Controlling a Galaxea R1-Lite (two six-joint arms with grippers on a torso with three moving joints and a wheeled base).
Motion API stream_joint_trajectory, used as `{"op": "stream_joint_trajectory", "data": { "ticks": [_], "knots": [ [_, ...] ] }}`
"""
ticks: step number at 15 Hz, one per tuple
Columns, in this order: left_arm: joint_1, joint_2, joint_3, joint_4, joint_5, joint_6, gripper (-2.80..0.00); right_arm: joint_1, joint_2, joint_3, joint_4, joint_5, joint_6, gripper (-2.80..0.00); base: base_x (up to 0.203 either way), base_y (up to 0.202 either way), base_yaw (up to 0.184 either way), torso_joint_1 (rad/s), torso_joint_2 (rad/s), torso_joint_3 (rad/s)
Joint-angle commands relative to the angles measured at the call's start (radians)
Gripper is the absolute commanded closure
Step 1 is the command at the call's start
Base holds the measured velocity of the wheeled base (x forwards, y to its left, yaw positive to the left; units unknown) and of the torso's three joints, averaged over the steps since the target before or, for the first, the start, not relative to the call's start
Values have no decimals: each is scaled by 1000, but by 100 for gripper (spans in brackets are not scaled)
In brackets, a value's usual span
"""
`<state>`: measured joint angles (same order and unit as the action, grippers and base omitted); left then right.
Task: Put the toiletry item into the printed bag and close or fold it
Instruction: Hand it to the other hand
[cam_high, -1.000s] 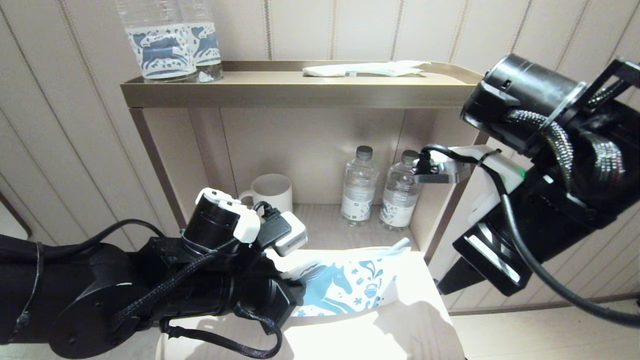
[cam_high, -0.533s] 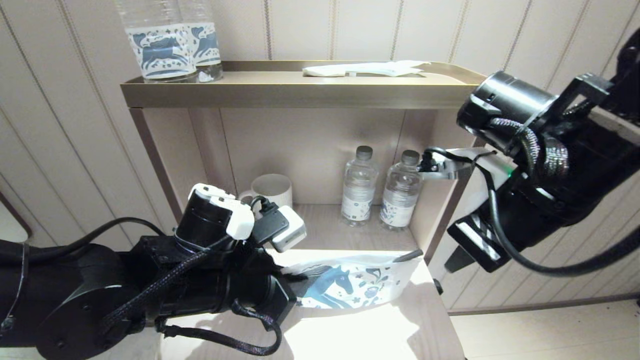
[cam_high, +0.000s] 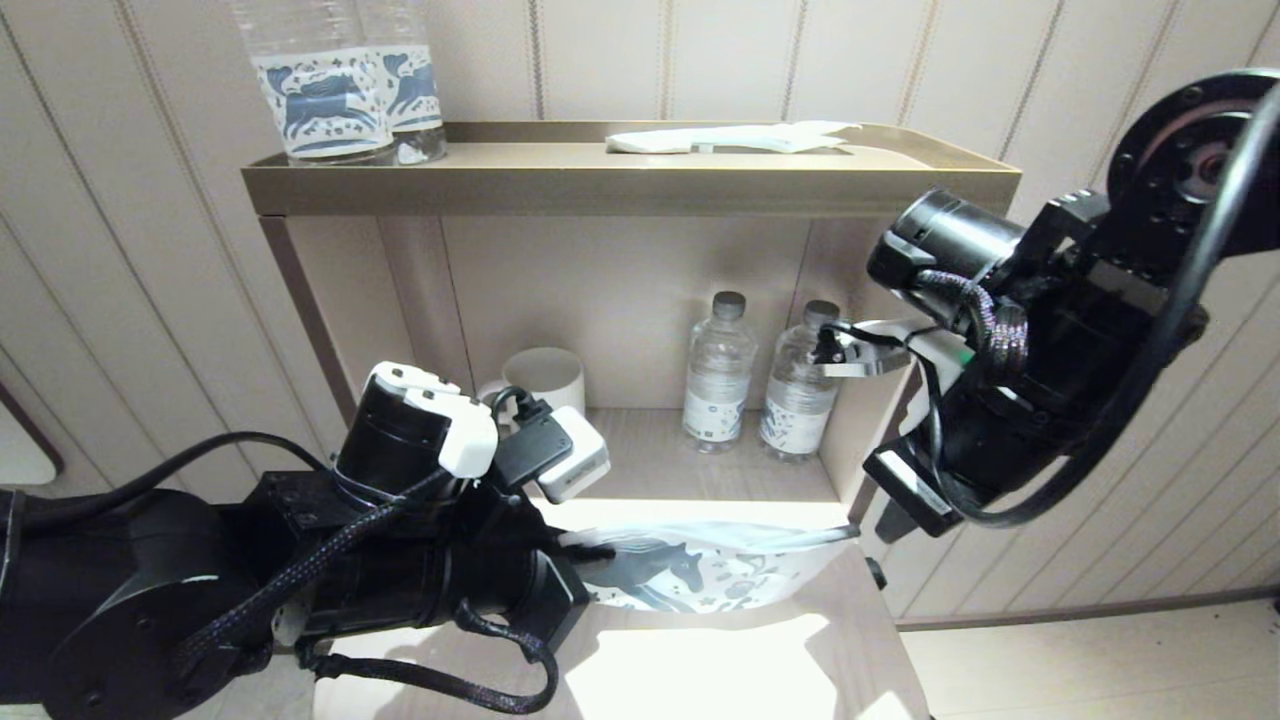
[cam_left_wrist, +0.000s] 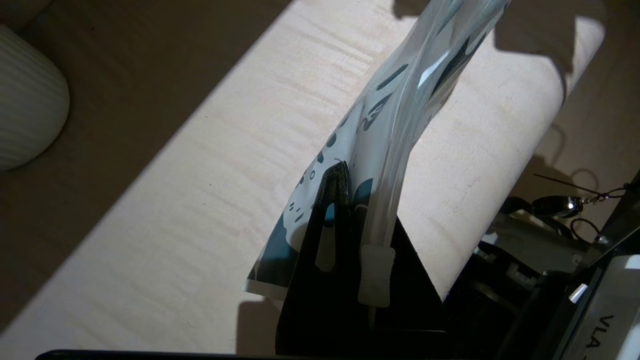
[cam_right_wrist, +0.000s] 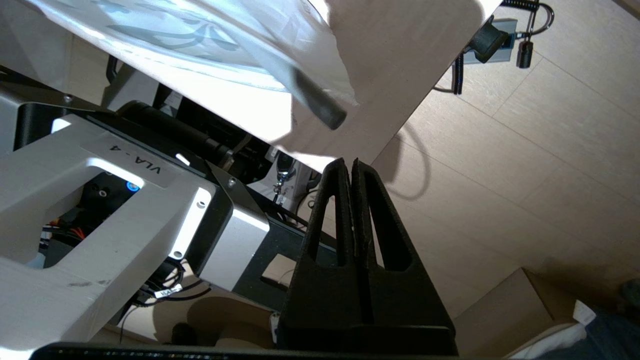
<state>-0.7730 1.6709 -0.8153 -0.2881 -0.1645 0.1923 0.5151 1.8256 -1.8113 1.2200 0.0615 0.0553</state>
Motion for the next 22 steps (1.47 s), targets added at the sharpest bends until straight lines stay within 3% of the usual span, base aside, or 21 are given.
{"op": "stream_joint_trajectory", "data": {
  "ticks": [1, 12, 17, 22],
  "knots": [
    [0, 1, -1, -2, -1, 1, 0, -7, 22, 4, 7, 0, 0, 0, 0, 0, 0, 0, 0, 0],
    [0, 0, 1, -2, -4, 17, 0, 10, 90, -30, -52, -2, -2, 0, 0, 0, 0, 0, 0, 0],
    [0, 4, -1, -3, -4, 19, 0, 64, 121, -66, -54, 0, 1, 0, 0, 0, 0, 0, 0, 0],
    [0, 1, -1, -3, -4, 18, 0, 35, 42, -44, -47, -3, 0, 0, 0, 0, 0, 0, 0, 0]
  ]
}}
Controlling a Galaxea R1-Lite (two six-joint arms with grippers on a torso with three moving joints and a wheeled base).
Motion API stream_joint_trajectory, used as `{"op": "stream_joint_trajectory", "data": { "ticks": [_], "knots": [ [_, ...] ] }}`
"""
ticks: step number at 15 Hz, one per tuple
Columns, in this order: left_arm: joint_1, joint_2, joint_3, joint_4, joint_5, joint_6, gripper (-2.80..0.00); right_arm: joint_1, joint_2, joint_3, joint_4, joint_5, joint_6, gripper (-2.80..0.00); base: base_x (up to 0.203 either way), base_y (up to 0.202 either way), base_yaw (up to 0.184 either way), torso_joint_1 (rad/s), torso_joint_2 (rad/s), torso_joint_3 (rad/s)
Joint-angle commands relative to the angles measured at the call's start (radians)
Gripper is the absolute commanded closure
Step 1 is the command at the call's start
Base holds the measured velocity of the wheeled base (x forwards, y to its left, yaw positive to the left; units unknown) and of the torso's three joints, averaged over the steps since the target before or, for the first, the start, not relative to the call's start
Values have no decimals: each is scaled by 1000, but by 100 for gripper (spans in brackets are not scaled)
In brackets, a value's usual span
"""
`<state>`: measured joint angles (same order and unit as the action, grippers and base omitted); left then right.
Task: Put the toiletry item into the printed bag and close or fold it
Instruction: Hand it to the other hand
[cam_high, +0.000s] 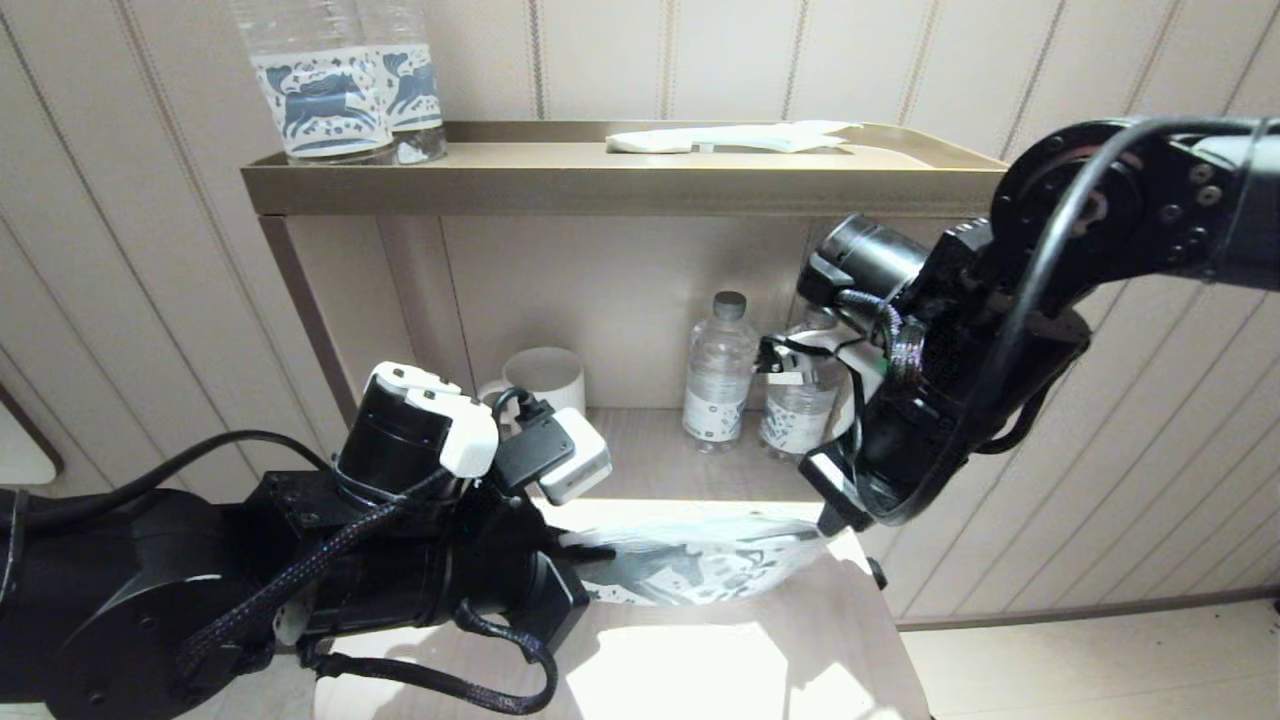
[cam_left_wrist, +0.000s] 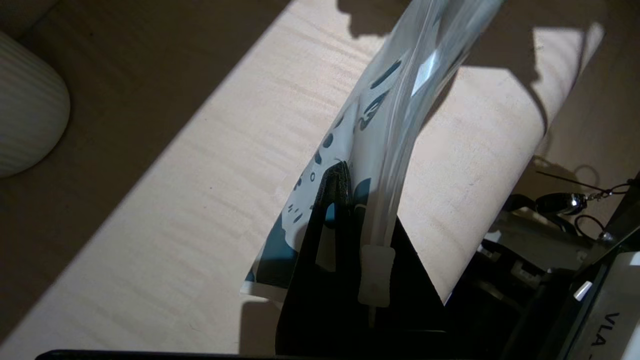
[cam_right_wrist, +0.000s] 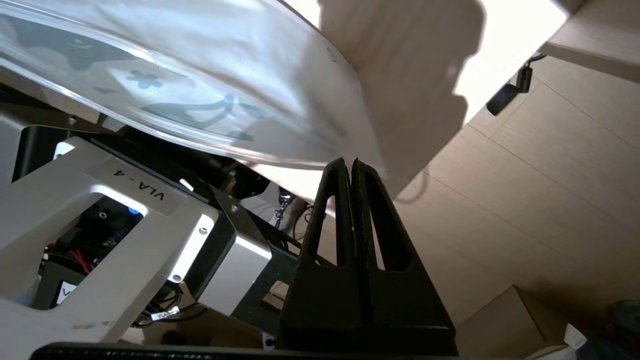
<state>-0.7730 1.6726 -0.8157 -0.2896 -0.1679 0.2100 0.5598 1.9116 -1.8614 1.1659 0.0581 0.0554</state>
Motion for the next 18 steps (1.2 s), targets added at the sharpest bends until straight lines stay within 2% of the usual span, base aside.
{"op": "stream_joint_trajectory", "data": {
  "ticks": [1, 3, 5, 7, 9, 10, 13, 15, 16, 18],
  "knots": [
    [0, -2, 0, -2, -1, 0, 0, -17, -78, 9, 7, -1, -1, 0, 0, 0, 0, 0, 0, 0],
    [0, -6, -5, -1, -6, 1, 0, -22, -152, 18, 8, 0, -14, 0, 0, 0, 0, 0, 0, 0],
    [0, -18, -13, 0, -42, 0, 0, -20, -225, 45, 2, 0, -29, 0, 0, 0, 0, 0, 0, 0],
    [0, -22, -31, 0, -104, 3, 0, -6, -280, 88, -19, 4, -53, 0, 0, 0, 0, 0, 0, 0],
    [-1, -10, -88, 13, -183, 3, 0, 7, -316, 140, -109, 14, -93, 0, 0, 0, 0, 0, 0, 0],
    [-4, -9, -110, 29, -218, 3, 0, 14, -334, 165, -144, 30, -102, 0, 0, 0, 0, 0, 0, 0],
    [-17, -8, -175, 85, -307, 5, 0, 30, -374, 212, -219, 159, -133, 0, 0, 0, 0, 0, 0, 0],
    [-21, 26, -231, 117, -353, 6, 0, 43, -374, 209, -224, 172, -135, 0, 0, 0, 0, 0, 0, 0],
    [-36, 38, -251, 152, -364, 15, 0, 63, -375, 207, -224, 172, -135, 0, 0, 0, 0, 0, 0, 0],
    [-58, 61, -256, 168, -367, 74, 0, 84, -380, 214, -228, 172, -134, 0, 0, 0, 0, 0, 0, 0]
  ]
}}
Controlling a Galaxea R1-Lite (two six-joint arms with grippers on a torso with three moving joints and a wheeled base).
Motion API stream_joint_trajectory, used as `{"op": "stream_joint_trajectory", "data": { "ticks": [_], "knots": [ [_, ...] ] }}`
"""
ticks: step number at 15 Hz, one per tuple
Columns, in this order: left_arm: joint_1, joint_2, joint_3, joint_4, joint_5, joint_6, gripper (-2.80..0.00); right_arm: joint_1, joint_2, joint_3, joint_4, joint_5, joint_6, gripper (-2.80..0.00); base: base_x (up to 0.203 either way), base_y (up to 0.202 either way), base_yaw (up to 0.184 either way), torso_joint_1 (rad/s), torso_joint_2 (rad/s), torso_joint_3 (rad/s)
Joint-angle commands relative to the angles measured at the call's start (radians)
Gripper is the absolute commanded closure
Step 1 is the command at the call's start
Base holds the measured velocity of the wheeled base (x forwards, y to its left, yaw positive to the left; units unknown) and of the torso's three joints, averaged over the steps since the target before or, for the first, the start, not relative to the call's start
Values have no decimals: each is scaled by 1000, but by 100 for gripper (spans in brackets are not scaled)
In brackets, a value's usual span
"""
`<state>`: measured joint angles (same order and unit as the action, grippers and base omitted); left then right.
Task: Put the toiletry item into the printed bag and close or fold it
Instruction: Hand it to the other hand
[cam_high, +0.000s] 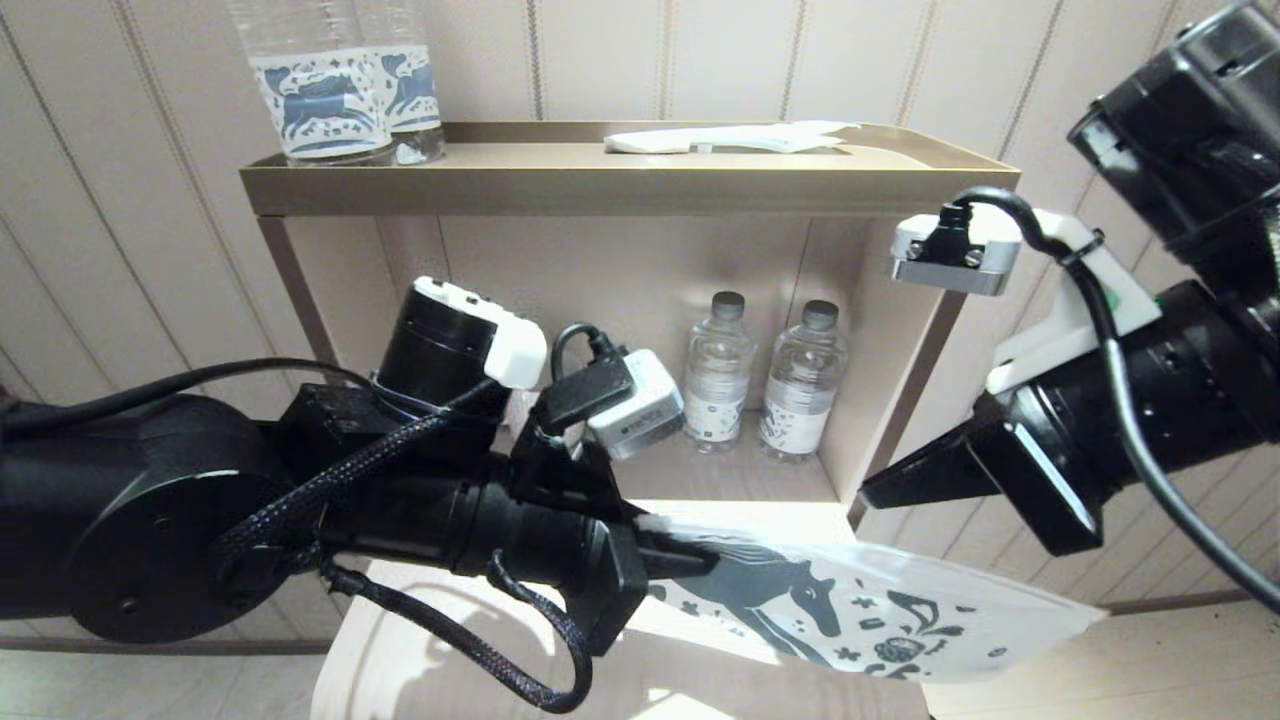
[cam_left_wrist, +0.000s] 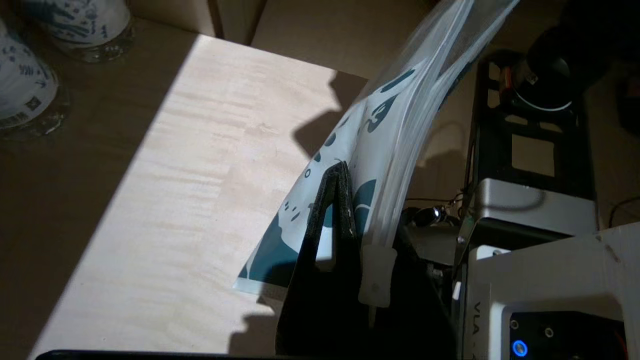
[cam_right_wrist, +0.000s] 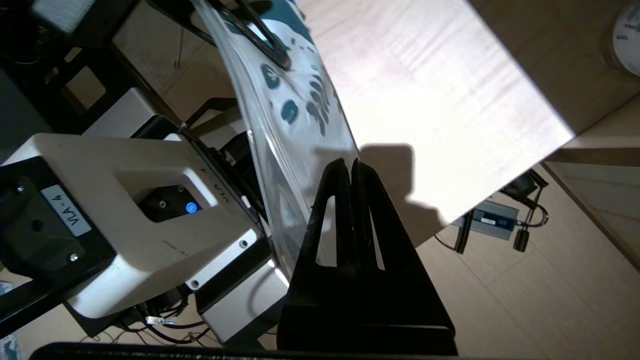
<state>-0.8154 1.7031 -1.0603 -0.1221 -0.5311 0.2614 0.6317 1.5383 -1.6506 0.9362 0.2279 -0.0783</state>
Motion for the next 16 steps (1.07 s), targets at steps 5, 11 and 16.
{"op": "stream_joint_trajectory", "data": {
  "ticks": [5, 11, 16],
  "knots": [
    [-101, 73, -49, 2, -3, 43, 0, 14, -28, 27, -83, 64, 5, 0, 0, 0, 0, 0, 0, 0],
    [-133, 75, -39, 21, 3, 51, 0, 39, -69, 195, -225, 78, 9, 0, 0, 0, 0, 0, 0, 0],
    [-101, 70, -32, 21, 9, 51, 0, 23, -105, 227, -260, 66, 2, 0, 0, 0, 0, 0, 0, 0]
  ]
}}
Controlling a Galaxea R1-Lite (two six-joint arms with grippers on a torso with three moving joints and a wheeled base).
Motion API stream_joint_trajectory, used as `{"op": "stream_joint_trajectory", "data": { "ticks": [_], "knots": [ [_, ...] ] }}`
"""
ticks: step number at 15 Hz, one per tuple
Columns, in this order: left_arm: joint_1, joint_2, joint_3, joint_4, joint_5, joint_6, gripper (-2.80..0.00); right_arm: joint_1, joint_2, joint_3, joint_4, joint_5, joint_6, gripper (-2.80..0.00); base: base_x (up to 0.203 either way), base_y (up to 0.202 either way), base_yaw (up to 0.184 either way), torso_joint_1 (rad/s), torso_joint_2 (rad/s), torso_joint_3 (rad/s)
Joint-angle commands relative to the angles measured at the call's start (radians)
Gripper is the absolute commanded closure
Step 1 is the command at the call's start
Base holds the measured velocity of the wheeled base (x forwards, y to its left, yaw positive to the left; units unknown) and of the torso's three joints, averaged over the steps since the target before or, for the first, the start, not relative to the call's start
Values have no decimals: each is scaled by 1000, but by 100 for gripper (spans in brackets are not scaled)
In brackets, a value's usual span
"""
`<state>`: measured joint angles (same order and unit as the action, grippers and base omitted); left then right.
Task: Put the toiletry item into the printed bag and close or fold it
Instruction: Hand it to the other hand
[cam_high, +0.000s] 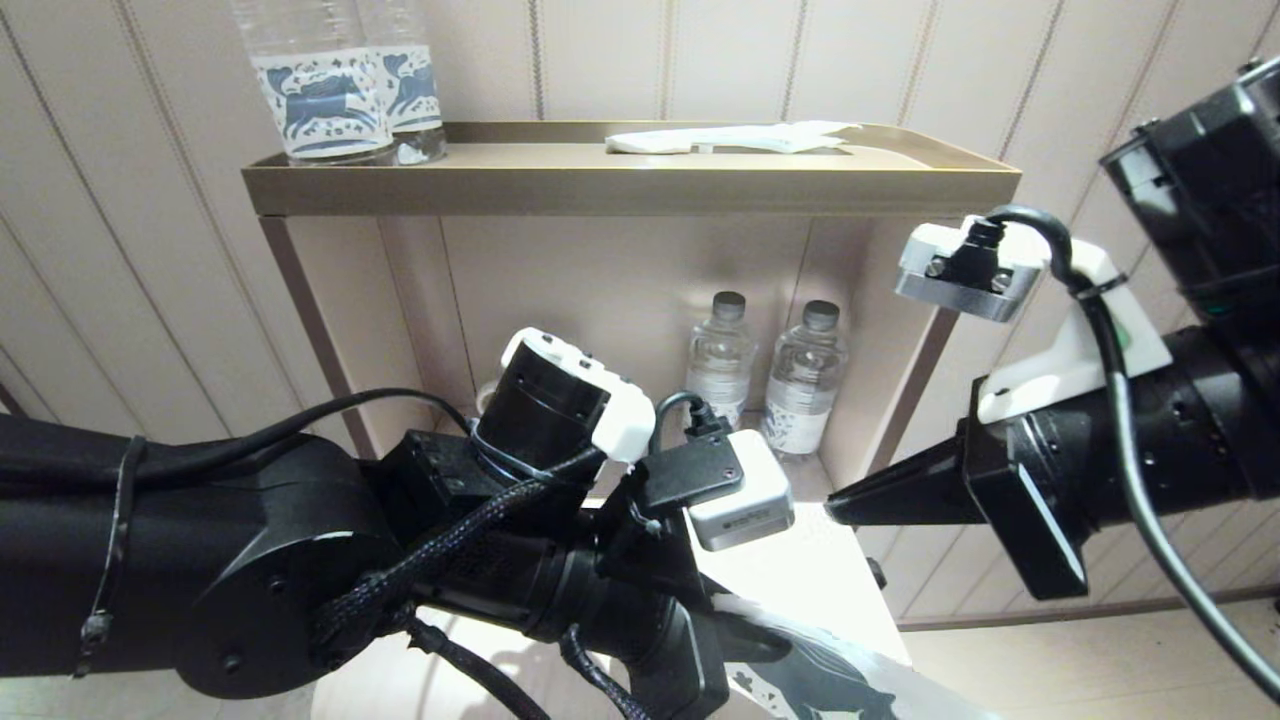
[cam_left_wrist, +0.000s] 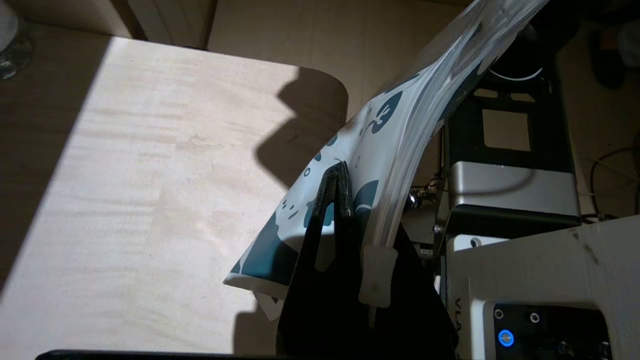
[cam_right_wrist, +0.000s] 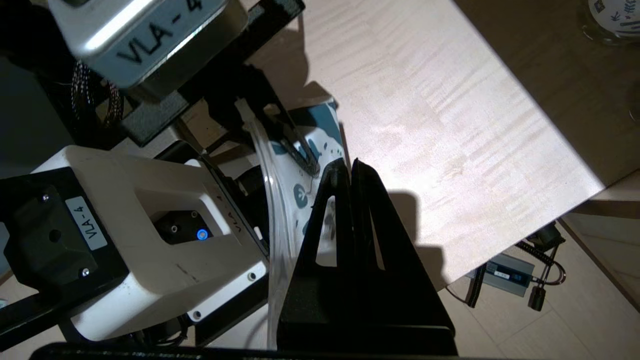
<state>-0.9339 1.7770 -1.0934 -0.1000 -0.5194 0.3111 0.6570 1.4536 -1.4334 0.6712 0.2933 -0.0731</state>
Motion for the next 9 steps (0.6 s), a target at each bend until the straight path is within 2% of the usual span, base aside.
{"op": "stream_joint_trajectory", "data": {
  "ticks": [1, 3, 5, 9],
  "knots": [
    [37, -5, 2, 0, -2, 2, 0, -3, -34, 17, 8, -1, -3, 0, 0, 0, 0, 0, 0, 0],
    [78, -6, 9, 7, -2, 2, 0, -4, -47, 37, 19, -28, 3, 0, 0, 0, 0, 0, 0, 0],
    [92, -22, 20, 14, -2, 2, 0, 6, -64, 99, -3, -105, -23, 0, 0, 0, 0, 0, 0, 0],
    [102, -36, 26, 14, -1, 2, 0, 9, -81, 124, -17, -103, -14, 0, 0, 0, 0, 0, 0, 0]
  ]
}}
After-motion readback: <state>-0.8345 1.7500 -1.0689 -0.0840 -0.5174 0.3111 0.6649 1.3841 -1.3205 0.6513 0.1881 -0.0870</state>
